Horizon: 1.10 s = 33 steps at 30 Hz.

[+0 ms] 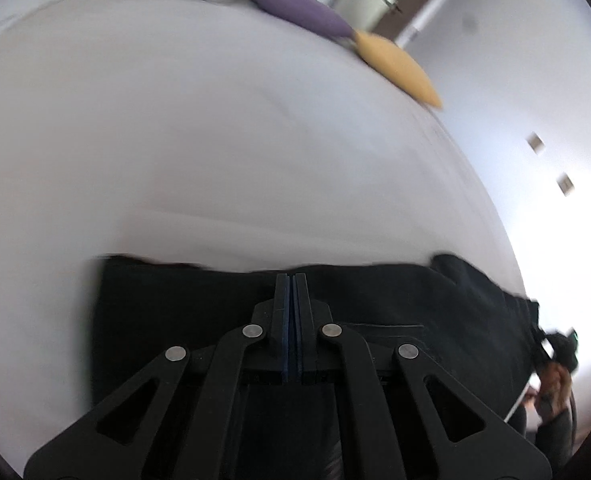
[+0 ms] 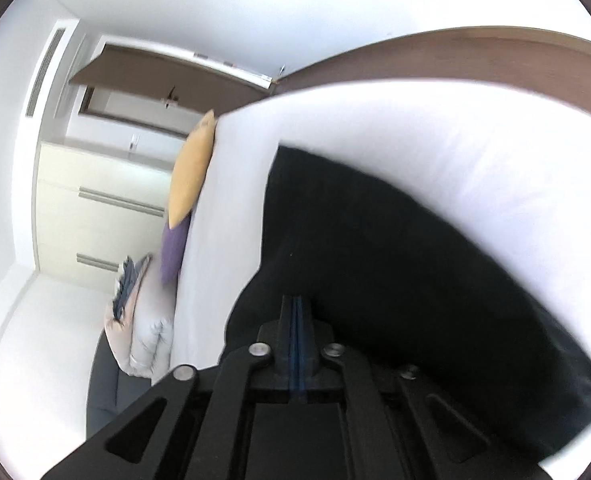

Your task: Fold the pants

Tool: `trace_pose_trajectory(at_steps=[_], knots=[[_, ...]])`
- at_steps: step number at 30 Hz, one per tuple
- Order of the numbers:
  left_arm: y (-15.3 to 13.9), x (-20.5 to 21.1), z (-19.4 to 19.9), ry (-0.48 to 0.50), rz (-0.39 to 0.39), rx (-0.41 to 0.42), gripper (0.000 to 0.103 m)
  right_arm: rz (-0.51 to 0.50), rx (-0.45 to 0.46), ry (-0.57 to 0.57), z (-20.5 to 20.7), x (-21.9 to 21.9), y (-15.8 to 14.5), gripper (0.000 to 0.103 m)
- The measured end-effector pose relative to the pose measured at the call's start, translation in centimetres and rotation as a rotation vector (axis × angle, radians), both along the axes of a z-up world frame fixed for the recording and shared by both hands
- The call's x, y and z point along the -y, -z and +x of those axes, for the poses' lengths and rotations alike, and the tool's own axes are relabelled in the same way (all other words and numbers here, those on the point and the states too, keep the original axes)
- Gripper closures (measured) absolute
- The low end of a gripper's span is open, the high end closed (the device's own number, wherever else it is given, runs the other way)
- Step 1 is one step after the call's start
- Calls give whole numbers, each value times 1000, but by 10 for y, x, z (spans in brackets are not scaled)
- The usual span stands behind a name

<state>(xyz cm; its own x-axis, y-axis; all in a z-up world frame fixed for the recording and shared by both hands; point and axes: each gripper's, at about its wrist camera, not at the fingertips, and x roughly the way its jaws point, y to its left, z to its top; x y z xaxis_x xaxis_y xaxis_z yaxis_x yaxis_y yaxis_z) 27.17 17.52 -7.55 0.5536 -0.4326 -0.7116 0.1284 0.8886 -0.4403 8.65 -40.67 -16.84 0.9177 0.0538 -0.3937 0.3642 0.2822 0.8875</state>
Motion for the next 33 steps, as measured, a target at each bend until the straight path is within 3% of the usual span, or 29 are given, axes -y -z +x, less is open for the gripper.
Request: trace_pose_trajectory(at_steps=[3,6,7,8,11,13,16,17,22,28,30,33], knots=[[-31,3,-28,14,-9,94,100,-25,49,-145,5,-49,-16,99],[-41,51,-59,126,-59,121,100,-8,82,-393,59,-139,-21,99],[-39,76,-69,168,-39,122,100,9,60,-461,44,-146,-18,99],[-34,98,-80,211,-14,122,100,19,49,-549,58,-173,-12,99],[-3,148,-95,297,85,49,100,35,-16,-602,64,-197,10,99],[27,152,-97,281,70,-27,101,60,-43,-555,59,-184,27,103],[41,123,-90,240,-131,-67,101,40,-18,-420,19,-130,30,103],[44,117,-87,239,-163,-84,101,33,-20,-369,-2,-111,34,103],[48,103,-81,250,-150,-85,100,15,-4,-87,-59,-10,36,103],[69,89,-104,255,-173,-92,100,-69,-25,118,-116,69,10,103],[69,94,-101,254,-174,-93,100,-71,-41,180,-142,81,3,94],[75,109,-103,251,-179,-92,100,-53,15,166,-202,87,-1,85]])
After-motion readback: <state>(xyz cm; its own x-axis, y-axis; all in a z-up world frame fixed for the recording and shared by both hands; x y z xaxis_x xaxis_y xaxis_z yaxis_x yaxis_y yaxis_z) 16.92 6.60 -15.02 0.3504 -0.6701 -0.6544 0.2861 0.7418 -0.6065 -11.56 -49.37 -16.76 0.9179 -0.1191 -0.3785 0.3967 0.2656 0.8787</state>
